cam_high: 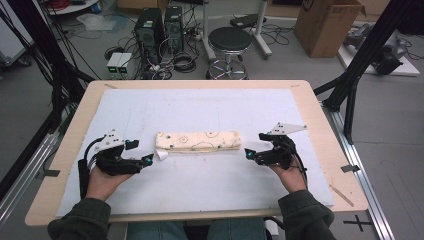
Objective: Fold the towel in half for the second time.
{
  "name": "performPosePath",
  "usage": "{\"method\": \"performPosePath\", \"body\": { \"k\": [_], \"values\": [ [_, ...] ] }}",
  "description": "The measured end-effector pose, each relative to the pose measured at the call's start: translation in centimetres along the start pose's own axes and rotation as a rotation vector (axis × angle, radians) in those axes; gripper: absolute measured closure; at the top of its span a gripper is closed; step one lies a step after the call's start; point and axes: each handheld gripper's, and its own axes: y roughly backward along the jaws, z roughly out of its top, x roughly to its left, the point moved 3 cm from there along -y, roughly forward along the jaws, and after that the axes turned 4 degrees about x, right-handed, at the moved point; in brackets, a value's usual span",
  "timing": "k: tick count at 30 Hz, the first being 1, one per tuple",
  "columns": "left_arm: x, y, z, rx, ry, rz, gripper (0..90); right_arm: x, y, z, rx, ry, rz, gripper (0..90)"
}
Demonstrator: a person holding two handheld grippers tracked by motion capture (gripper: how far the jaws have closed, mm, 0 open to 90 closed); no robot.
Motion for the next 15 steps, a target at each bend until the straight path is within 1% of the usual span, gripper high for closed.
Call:
{"method": "performPosePath", "body": {
  "k": [1,3,5,7,9,10,11,13,15],
  "values": [
    [-0.1,0.0,-0.1,0.002,0.003,0.000,22.3,0.0,0.0,-0.1,-0.001,-0.002,0.002,12.5],
    [-0.2,0.0,-0.2,0.008,-0.006,0.003,22.1,0.1,0.1,-0.3,-0.001,-0.006,0.000,12.5],
    [-0.4,0.0,-0.2,0.004,-0.004,0.000,22.0,0.1,0.2,-0.5,-0.002,0.000,0.000,12.5],
    [-0.4,0.1,-0.4,0.007,-0.011,0.001,21.9,0.1,0.3,-0.7,-0.004,0.001,-0.002,12.5],
    [-0.5,0.0,-0.6,0.008,-0.005,-0.003,21.9,0.2,0.5,-0.9,0.000,-0.008,0.000,12.5],
    [-0.5,0.0,-0.8,0.009,-0.003,-0.004,21.9,0.1,0.5,-1.0,-0.005,0.000,-0.006,12.5],
    [-0.5,0.0,-0.9,0.013,-0.007,-0.002,21.9,0.1,0.6,-1.1,-0.004,-0.002,-0.004,12.5],
    [-0.5,0.0,-1.2,0.013,0.001,-0.002,21.9,0.2,0.7,-1.4,-0.001,-0.006,-0.005,12.4],
    [-0.6,0.0,-1.4,0.018,0.000,-0.005,21.9,0.2,0.8,-1.7,-0.001,-0.009,-0.006,12.4]
  ]
}}
